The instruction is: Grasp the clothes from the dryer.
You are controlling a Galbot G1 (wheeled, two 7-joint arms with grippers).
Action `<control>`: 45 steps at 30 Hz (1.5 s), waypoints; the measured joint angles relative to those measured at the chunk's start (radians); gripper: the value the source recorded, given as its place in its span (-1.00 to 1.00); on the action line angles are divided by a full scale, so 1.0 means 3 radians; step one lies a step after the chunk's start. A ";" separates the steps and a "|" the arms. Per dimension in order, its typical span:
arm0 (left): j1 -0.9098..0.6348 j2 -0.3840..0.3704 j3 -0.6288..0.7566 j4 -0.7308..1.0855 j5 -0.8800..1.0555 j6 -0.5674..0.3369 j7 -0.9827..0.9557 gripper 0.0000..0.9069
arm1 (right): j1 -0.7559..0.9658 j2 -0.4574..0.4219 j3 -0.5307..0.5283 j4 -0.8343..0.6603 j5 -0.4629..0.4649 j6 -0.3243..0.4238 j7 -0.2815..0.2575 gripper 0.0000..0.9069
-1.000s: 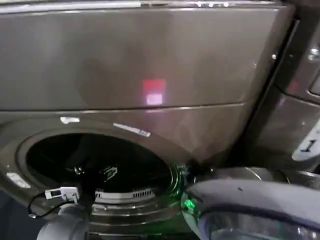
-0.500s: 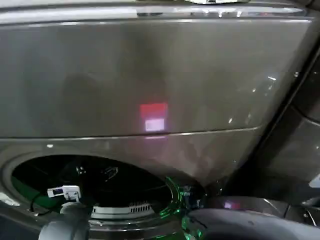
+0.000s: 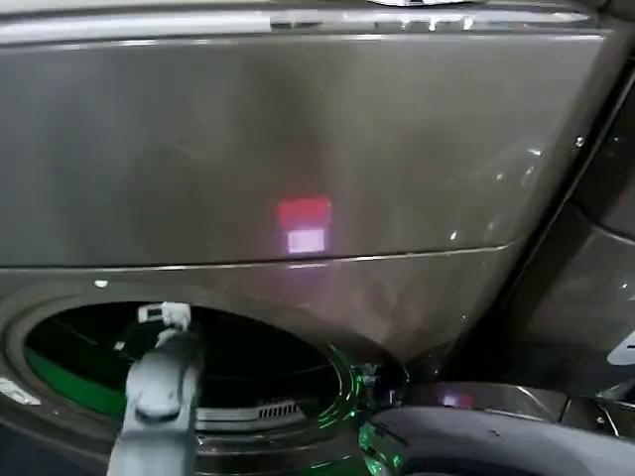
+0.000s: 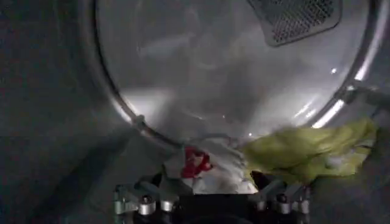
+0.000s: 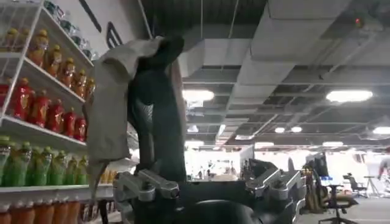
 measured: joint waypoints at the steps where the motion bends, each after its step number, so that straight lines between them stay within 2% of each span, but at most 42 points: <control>1: -0.0083 0.0000 -0.0006 0.0125 0.0023 -0.0047 0.0000 1.00 | 0.0000 0.0000 0.0001 -0.0002 0.0000 0.0000 0.0000 1.00; 7: -0.0448 0.0018 0.0006 0.0719 0.0219 -0.0195 0.0078 1.00 | 0.0008 -0.0001 -0.0004 -0.0002 -0.0002 0.0002 -0.0001 1.00; 11: -0.0607 0.0033 0.0027 0.0967 0.0654 -0.0196 0.0314 1.00 | 0.0006 -0.0001 -0.0003 0.0002 -0.0002 0.0004 -0.0002 1.00; 17: -0.0790 0.0088 0.0013 0.1126 0.1898 -0.0347 0.1113 1.00 | -0.0013 0.0018 -0.0001 -0.0003 -0.0004 0.0027 -0.0016 1.00; 24: -0.0959 0.0114 -0.0039 0.1173 0.3389 -0.0804 0.2142 1.00 | -0.0023 -0.0006 -0.0006 -0.0014 -0.0008 0.0060 -0.0020 1.00; 28: -0.0996 0.0132 -0.0063 0.1172 0.3977 -0.1014 0.2617 1.00 | -0.0011 -0.0006 -0.0039 -0.0011 -0.0016 0.0079 -0.0030 1.00; 32: -0.1008 0.0153 -0.0063 0.1144 0.4291 -0.1205 0.3027 1.00 | 0.0024 -0.0017 -0.0075 0.0026 -0.0032 0.0079 -0.0030 1.00; 37: -0.1037 0.0147 -0.0086 0.1155 0.4578 -0.1301 0.3386 1.00 | 0.0053 0.0015 -0.0114 0.0056 -0.0060 0.0096 -0.0032 1.00; 45: -0.1080 0.0159 -0.0087 0.1203 0.4763 -0.1326 0.3461 1.00 | 0.0064 0.0037 -0.0128 0.0063 -0.0072 0.0117 -0.0038 1.00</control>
